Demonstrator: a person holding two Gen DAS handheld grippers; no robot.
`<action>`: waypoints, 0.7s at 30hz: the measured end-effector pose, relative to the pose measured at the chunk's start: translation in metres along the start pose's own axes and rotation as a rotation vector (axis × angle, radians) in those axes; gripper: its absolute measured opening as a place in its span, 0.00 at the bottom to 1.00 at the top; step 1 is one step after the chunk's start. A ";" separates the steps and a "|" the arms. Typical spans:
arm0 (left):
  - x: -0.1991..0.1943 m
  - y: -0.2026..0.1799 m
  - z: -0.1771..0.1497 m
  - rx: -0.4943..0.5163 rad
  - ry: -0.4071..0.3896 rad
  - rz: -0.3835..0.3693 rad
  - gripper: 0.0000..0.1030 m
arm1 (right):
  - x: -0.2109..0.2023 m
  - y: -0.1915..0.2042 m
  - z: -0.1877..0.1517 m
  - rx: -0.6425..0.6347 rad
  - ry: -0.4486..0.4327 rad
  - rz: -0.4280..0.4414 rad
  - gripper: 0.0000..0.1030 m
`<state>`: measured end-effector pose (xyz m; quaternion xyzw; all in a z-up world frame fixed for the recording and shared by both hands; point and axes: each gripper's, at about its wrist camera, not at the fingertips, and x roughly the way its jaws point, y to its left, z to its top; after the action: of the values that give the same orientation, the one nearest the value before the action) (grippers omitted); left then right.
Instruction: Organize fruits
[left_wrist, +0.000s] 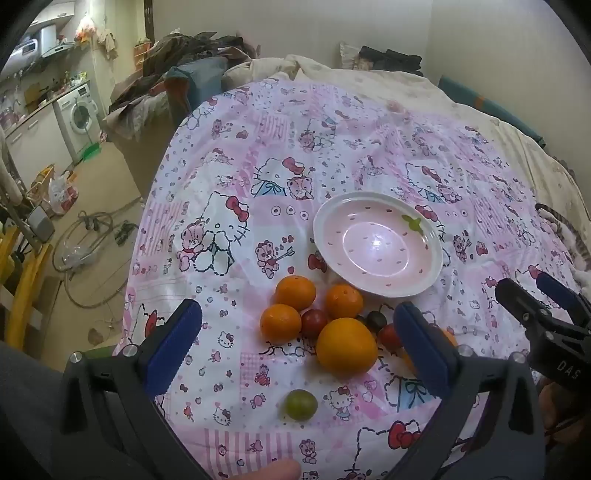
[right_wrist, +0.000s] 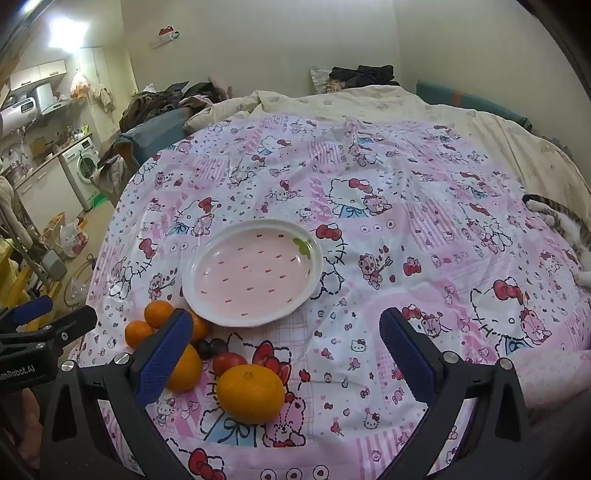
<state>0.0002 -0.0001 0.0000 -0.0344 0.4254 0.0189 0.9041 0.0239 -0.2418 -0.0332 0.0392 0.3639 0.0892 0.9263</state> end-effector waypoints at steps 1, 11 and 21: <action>0.000 0.000 0.000 0.001 -0.003 0.002 0.99 | 0.000 0.000 0.000 0.001 -0.004 0.001 1.00; 0.000 0.000 0.000 -0.001 -0.004 0.003 0.99 | 0.000 -0.004 0.000 0.009 -0.009 -0.005 1.00; -0.003 0.002 -0.002 -0.001 -0.006 0.005 0.99 | 0.000 -0.003 0.000 0.012 -0.002 -0.003 1.00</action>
<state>-0.0036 0.0012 0.0009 -0.0338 0.4230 0.0213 0.9052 0.0240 -0.2447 -0.0335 0.0444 0.3636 0.0853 0.9266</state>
